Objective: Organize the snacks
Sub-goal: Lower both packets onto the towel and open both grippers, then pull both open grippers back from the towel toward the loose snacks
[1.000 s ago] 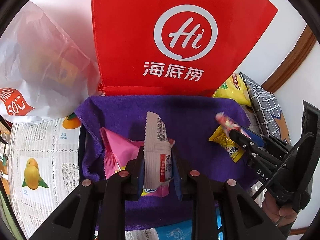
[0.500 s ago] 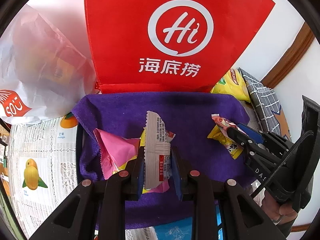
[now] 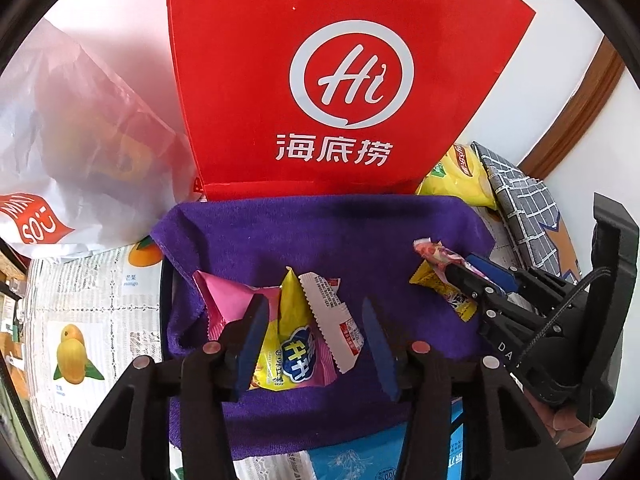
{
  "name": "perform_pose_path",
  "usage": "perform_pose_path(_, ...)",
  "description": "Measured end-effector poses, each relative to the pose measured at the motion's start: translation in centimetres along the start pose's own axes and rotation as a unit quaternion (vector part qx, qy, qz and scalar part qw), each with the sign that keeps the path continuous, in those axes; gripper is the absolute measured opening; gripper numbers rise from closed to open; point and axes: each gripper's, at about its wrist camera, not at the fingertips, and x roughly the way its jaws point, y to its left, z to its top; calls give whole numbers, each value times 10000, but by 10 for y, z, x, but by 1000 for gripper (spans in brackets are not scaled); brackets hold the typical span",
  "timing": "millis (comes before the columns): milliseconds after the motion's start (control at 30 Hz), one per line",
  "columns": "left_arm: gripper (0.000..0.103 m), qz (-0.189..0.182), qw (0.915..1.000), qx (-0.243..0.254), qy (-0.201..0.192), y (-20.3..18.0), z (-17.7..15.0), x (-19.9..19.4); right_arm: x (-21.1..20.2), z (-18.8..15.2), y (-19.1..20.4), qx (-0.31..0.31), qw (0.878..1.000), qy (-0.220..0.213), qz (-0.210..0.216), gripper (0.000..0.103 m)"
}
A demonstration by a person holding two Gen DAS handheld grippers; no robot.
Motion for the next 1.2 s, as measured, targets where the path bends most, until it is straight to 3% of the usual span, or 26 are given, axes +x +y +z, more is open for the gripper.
perform_pose_path(100, 48, -7, 10000, -15, -14, 0, 0, -2, -4, 0, 2, 1, 10000, -35, 24, 43)
perform_pose_path(300, 51, -54, 9999, -81, -109, 2, 1, -12, -18, 3, 9, -61, 9998, -194, 3, 55)
perform_pose_path(667, 58, -200, 9994, 32, -292, -10, 1, -31, -58, -6, 10, 162, 9992, -370, 51, 64)
perform_pose_path(867, 58, -272, 9988, 183, -367, -19, -1, -41, -82, -22, 1, 337, 9978, -516, -256, 76)
perform_pose_path(1200, 60, -274, 9977, 318, -534, -32, -4, -60, -112, -54, -22, 673, 9932, -451, -832, 76)
